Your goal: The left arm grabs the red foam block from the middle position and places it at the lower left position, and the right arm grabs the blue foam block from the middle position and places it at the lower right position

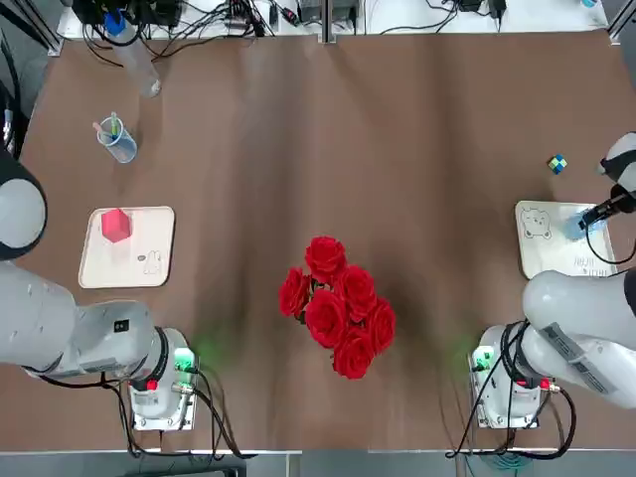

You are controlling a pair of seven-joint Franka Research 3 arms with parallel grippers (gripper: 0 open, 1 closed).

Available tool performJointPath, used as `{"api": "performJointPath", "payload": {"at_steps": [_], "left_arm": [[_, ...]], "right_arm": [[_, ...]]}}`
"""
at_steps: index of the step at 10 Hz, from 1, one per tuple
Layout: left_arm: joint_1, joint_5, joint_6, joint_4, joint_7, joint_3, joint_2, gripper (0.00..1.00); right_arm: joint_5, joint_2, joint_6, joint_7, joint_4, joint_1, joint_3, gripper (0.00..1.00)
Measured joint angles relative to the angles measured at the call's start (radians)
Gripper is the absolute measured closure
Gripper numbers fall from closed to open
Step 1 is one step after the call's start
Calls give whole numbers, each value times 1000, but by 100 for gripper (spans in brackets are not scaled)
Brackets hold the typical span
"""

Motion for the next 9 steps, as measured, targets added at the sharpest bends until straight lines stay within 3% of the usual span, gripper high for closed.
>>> {"api": "performJointPath", "payload": {"at_steps": [2,4,6,9], "left_arm": [[1,0,2,9,0,2,0,0],[-2,0,2,12,0,-2,-2,0],[-1,0,2,13,0,-2,-2,0],[1,0,2,13,0,2,-2,0]], "right_arm": [[0,0,-4,-1,2,0,1,0],[0,-4,-56,-3,59,30,8,0],[1,-16,-238,-2,243,110,13,0],[2,-29,-621,135,609,271,18,0]]}}
